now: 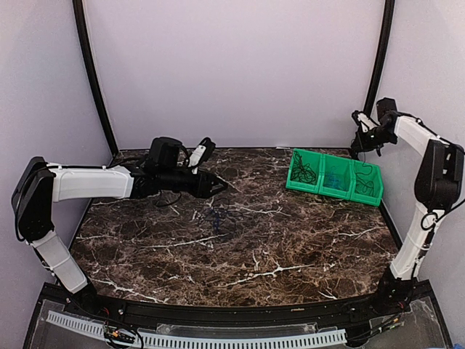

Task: Untangle the cables

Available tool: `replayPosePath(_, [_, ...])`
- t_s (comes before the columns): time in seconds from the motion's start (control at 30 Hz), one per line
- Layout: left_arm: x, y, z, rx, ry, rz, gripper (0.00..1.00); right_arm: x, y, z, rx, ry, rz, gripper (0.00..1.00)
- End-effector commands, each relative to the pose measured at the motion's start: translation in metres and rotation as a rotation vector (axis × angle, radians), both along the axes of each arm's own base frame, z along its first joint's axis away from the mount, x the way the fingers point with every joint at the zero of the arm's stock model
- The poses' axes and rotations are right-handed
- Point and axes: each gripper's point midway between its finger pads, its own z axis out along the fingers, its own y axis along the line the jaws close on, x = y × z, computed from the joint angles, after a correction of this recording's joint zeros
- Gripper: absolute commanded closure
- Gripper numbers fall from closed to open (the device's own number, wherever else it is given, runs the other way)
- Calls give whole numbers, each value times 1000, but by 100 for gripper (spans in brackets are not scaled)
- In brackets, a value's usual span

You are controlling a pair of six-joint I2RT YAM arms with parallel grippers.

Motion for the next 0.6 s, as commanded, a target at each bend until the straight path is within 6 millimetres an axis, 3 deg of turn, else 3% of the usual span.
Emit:
replayPosePath(0.0, [-3,-5,17,-25,-23,-23,51,-18,-28,-13,-42,-17,-42,100])
replayPosePath(0.17, [-5,-7,16,-26,-18,-28,51,-40,-46,-59,-52,62,-70,100])
replayPosePath(0.37, [-4,-8,14,-23,-17,-27,51,-48,-53,-113,-70,148,-84,100])
replayPosePath(0.57, [-4,-9,8,-14,-15,-26,51,-41,-55,-119,-66,154,-95,99])
